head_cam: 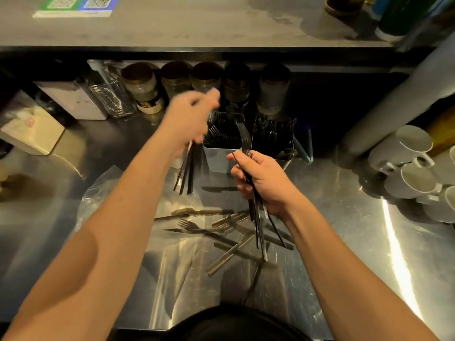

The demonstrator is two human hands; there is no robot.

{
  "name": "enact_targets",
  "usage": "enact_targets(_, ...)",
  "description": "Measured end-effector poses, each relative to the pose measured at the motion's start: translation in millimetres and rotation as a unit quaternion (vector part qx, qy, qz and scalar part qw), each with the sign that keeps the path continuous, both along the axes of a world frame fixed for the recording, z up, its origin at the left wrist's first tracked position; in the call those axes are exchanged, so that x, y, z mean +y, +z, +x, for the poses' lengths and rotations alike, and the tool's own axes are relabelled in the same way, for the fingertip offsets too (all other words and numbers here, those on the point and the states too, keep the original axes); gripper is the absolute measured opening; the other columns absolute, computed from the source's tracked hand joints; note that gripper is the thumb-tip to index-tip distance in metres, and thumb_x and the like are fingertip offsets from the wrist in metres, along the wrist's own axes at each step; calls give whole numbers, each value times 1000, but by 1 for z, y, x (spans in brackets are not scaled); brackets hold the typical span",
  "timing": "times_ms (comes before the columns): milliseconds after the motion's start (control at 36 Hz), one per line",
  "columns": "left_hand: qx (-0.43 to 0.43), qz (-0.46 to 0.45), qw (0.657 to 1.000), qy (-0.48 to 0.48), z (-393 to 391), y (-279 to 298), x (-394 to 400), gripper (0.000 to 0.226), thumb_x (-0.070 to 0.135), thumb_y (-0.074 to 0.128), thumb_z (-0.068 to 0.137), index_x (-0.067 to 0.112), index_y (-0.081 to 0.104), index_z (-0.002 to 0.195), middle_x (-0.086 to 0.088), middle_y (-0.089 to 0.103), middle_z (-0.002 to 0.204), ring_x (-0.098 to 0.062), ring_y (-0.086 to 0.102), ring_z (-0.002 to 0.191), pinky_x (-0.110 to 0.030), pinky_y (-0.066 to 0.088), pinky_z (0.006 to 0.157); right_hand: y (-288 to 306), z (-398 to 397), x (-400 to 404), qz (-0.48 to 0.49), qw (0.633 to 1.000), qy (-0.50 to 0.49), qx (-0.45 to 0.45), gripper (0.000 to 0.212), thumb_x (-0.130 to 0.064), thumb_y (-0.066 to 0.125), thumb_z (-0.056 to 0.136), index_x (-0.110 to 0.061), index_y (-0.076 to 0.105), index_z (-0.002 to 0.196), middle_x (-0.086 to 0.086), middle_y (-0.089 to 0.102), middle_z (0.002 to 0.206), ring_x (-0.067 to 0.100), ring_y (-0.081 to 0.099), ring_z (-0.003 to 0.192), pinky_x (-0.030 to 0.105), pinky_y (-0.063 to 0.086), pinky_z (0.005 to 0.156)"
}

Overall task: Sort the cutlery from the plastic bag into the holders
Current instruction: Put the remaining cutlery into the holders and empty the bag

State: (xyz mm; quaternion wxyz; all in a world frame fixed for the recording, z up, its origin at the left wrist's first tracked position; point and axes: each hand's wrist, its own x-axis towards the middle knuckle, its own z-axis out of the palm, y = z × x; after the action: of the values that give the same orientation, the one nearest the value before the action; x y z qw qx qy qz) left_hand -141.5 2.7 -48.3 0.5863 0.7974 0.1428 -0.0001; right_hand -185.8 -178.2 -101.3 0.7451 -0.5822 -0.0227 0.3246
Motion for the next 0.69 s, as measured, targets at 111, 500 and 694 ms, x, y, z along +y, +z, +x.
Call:
enact_targets(111, 81, -2, 983, -162, -19, -20, -26, 44, 57, 54, 96, 16, 60, 82, -6, 50, 67, -22, 50, 57, -32, 39, 53, 5, 3, 5, 4, 999, 15, -31, 31, -32, 52, 104, -3, 58, 109, -1, 51, 66, 11, 38, 48, 21, 33, 45)
enact_targets(500, -47, -90, 994, -50, -18, 0, -33, 18, 23, 43, 105, 17, 59, 96, 2, 77, 96, -14, 56, 66, -21, 40, 46, 16, 12, 3, -58, 989, -10, -137, 18, -29, 58, 101, -12, 65, 97, -3, 58, 66, 8, 49, 53, 20, 41, 50)
enact_targets(694, -119, -122, 985, 2, -21, 4, -31, 14, 18, 44, 104, 13, 54, 96, 1, 74, 83, -16, 48, 54, -27, 36, 42, 9, 17, 5, -94, 979, -24, -181, 18, -28, 59, 101, -11, 63, 103, -5, 59, 67, 7, 52, 55, 24, 42, 53)
